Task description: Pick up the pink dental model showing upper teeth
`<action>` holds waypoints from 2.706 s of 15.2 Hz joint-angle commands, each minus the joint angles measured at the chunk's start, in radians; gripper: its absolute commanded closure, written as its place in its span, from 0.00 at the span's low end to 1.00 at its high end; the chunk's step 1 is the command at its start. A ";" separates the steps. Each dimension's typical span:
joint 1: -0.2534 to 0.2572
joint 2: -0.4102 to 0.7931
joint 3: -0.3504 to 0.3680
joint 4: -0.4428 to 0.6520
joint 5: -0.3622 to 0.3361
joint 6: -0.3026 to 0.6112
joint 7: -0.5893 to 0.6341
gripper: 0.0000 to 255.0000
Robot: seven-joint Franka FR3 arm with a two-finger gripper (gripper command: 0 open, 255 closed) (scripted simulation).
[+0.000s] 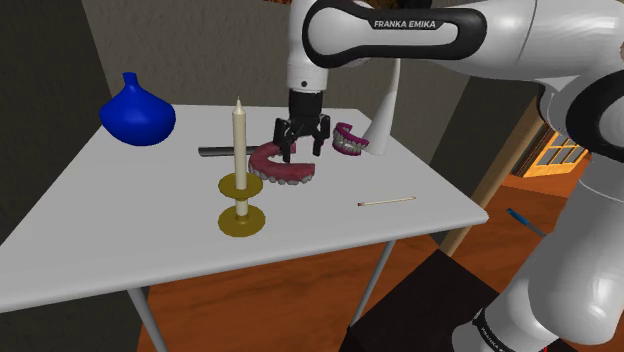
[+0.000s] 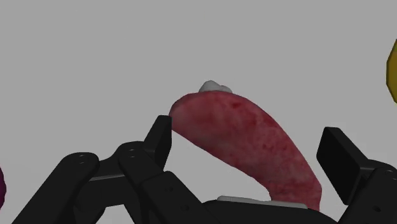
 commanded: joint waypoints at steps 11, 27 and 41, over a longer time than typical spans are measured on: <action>0.097 0.347 0.005 0.398 -0.097 -0.053 0.073 0.00; 0.096 0.346 0.005 0.388 -0.096 -0.044 0.073 1.00; 0.142 0.439 0.002 0.723 -0.118 -0.285 0.085 1.00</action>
